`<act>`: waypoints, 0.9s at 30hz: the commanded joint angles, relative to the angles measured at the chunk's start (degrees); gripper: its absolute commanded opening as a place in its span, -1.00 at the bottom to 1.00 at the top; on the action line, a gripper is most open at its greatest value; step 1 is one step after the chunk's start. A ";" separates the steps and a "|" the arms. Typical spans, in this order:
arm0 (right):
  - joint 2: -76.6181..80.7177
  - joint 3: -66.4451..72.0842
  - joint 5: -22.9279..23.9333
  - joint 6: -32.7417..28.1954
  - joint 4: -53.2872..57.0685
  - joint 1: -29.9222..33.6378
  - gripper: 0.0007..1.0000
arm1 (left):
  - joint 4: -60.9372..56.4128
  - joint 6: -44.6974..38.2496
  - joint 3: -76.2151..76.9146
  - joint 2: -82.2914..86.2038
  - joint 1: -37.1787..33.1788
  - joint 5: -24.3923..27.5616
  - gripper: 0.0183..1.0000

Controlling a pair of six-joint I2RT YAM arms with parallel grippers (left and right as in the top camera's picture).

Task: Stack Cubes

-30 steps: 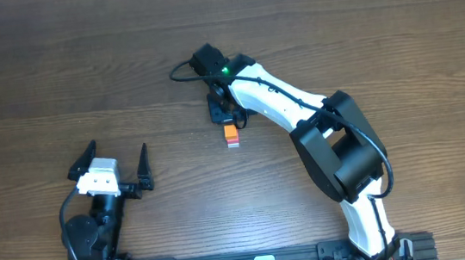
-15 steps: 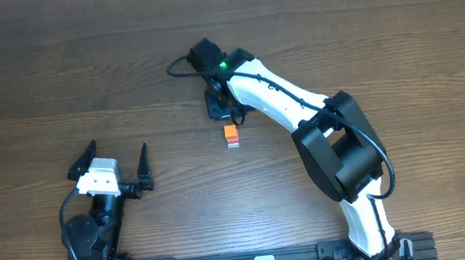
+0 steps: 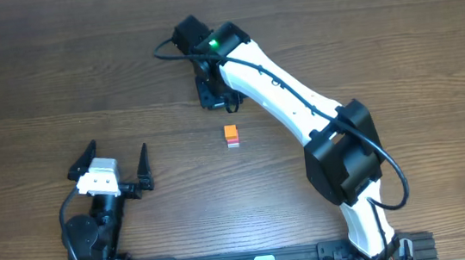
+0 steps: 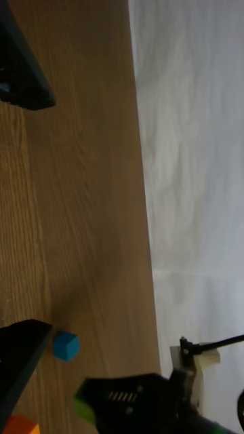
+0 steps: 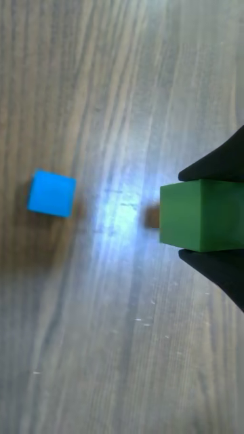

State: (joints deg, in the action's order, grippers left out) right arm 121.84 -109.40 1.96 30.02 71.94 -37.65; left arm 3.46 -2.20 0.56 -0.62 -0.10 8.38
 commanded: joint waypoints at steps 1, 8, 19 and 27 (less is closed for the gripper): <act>-5.25 -1.20 0.90 2.01 3.45 -2.23 -0.98 | 0.20 -0.81 -0.24 0.24 -0.28 0.57 1.00; -6.82 -0.92 0.94 4.96 7.21 -4.68 -0.97 | 0.20 -0.81 -0.24 0.24 -0.28 0.57 1.00; -6.88 5.81 0.00 9.18 6.14 -5.11 -0.98 | 0.20 -0.79 -0.24 0.24 -0.28 0.57 1.00; -7.23 7.82 -0.26 9.16 3.85 -5.09 -0.98 | 0.20 -0.79 -0.24 0.24 -0.28 0.57 1.00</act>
State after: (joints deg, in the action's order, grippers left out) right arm 116.22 -102.06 1.83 38.57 76.12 -42.44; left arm 3.46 -2.20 0.56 -0.62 -0.10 8.38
